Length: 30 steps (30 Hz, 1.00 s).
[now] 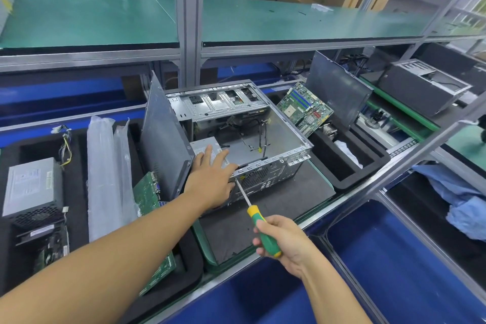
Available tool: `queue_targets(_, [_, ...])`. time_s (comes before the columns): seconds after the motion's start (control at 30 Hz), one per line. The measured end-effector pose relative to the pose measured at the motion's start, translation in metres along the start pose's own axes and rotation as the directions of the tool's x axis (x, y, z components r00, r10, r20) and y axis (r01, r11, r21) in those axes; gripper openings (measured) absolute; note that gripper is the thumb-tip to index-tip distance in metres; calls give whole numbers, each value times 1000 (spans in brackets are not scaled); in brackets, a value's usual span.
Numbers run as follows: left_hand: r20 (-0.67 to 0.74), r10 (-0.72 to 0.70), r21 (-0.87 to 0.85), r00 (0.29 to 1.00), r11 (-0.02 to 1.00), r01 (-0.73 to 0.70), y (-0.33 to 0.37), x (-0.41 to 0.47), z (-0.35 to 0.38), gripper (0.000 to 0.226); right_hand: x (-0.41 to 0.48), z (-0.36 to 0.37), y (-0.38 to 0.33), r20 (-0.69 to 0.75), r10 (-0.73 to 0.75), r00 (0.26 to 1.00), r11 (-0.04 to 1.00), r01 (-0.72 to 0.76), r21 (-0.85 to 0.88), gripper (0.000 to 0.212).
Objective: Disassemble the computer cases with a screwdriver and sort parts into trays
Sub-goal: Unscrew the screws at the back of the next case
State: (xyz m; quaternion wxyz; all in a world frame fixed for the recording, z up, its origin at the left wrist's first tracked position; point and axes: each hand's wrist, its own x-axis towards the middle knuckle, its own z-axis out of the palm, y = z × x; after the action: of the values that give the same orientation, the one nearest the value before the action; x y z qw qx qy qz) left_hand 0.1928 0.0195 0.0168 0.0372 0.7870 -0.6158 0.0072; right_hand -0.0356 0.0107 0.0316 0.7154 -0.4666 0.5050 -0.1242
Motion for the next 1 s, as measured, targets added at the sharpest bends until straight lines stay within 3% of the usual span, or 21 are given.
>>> queue_targets(0.13, [2,0,5,1000,1000,0,0,1,0,50,2,2,-5,-18,17,1000,998,-18,-53,23])
queue_targets(0.3, [-4,4,3,1000,1000,-4,-1,0,1,51,1,-5,-16,158,176,972,984,-175,-17,50])
queue_targets(0.47, [5,-3,5,1000,1000,3,0,0,-1,51,4,-3,-12,76,13,997,992,-4,-127,21])
queue_targets(0.57, [15,-7,5,1000,1000,7,1,-1,-2,51,8,2,-7,-30,-59,998,988,54,-148,32])
queue_targets(0.67, [24,-14,2,1000,1000,14,2,-2,-4,51,6,6,-12,43,-8,999,991,13,-135,29])
queue_targets(0.8, [47,-23,12,999,1000,23,3,-2,-8,51,4,-1,-25,226,183,957,983,-179,-40,33])
queue_targets(0.87, [63,-26,4,998,1000,25,3,-3,-10,51,6,-2,-24,252,170,953,984,-150,-96,27])
queue_targets(1.0, [93,-26,9,995,1000,25,3,-3,-12,56,12,-1,-14,140,-11,990,984,35,-175,12])
